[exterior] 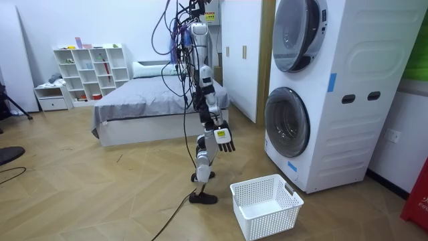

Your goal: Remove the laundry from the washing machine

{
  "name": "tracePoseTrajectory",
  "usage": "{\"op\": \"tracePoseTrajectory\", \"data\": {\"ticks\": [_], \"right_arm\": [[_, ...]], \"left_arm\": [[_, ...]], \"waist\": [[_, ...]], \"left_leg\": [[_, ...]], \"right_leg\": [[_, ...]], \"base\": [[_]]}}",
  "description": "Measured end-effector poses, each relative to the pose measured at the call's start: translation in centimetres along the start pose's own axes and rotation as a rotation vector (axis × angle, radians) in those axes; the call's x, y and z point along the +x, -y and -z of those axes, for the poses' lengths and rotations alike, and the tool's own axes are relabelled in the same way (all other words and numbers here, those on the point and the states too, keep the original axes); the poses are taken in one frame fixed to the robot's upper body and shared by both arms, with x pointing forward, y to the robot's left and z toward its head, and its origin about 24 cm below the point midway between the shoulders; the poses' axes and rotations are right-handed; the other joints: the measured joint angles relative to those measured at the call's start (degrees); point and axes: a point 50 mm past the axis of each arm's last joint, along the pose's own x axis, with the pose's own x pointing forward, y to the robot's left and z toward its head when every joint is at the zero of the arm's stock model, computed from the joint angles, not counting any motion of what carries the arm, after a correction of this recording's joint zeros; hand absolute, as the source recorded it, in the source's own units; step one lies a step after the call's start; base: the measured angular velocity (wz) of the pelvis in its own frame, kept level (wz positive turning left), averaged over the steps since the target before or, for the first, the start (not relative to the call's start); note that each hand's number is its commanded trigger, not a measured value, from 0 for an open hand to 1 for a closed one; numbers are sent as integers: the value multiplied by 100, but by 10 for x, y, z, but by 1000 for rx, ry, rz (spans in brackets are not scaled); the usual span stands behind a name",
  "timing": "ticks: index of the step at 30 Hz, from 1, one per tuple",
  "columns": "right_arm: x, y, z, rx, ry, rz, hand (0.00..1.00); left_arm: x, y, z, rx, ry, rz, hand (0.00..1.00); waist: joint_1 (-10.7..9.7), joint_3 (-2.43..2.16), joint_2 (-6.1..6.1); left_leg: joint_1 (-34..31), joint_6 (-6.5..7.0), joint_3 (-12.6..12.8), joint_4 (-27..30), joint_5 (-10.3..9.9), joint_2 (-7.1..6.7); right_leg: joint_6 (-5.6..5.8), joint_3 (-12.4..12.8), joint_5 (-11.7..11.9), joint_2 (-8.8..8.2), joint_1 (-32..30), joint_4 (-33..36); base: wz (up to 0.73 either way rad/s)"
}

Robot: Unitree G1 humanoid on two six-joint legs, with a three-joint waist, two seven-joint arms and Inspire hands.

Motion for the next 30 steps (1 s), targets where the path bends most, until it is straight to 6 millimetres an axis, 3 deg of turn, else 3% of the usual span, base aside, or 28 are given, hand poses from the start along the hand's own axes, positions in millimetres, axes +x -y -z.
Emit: {"op": "tracePoseTrajectory", "data": {"ticks": [1, 2, 4, 6, 8, 10, 19, 23, 30], "right_arm": [[0, 1, -26, 0, 83, 13, 0], [0, 1, -41, 3, 129, 16, 0], [-5, 1, -94, 27, 282, 38, 0], [-11, -2, -128, 19, 380, 47, 0], [-19, -11, -159, 6, 465, 35, 0], [-32, -19, -190, -13, 578, 20, 0], [-88, -44, -273, -23, 903, -37, 0], [-110, -54, -296, 1, 1003, -42, 0], [-166, -75, -331, -25, 1231, -84, 0]], "left_arm": [[0, -1, 0, -10, -1, -2, 0], [0, -2, 0, -16, -1, -4, 0], [1, -7, -1, -12, -2, -11, 0], [2, -11, -3, 6, -3, -12, 0], [2, -13, -2, 12, -16, -15, 0], [3, -15, -4, 32, -27, -17, 0], [3, -24, -5, 83, -37, -31, 0], [3, -26, -4, 104, -47, -37, 0], [3, -30, -5, 120, -48, -49, 0]], "waist": [[1, -3, -32], [-10, -1, -48], [-9, -29, -117], [9, -46, -170], [7, -24, -241], [25, -56, -314], [146, -63, -321], [154, -79, -348], [196, -112, -469]], "left_leg": [[-1, 6, -8, 1, 4, -1], [-2, 8, -3, 7, 6, -1], [0, 9, -12, 30, 6, -2], [-5, 8, -38, 48, 6, -2], [-36, 8, -51, 64, 6, -4], [-115, 10, -69, 89, 7, -4], [-168, 20, -124, 102, 13, -15], [-173, 20, -160, 104, 14, -15], [-171, 21, -131, 105, 15, -14]], "right_leg": [[1, 2, 1, -2, -9, 12], [1, -4, 1, -3, -8, 13], [1, -29, 1, -2, -11, 5], [1, -57, 0, -1, -16, -5], [1, -60, 1, -1, -35, -1], [1, -64, 1, -3, -97, 63], [1, -73, 1, -13, -126, 68], [1, -72, 1, -10, -137, 69], [1, -45, 1, -11, -143, 79]], "base": [[0], [0], [6], [7], [4], [5], [3], [1], [-1]]}}
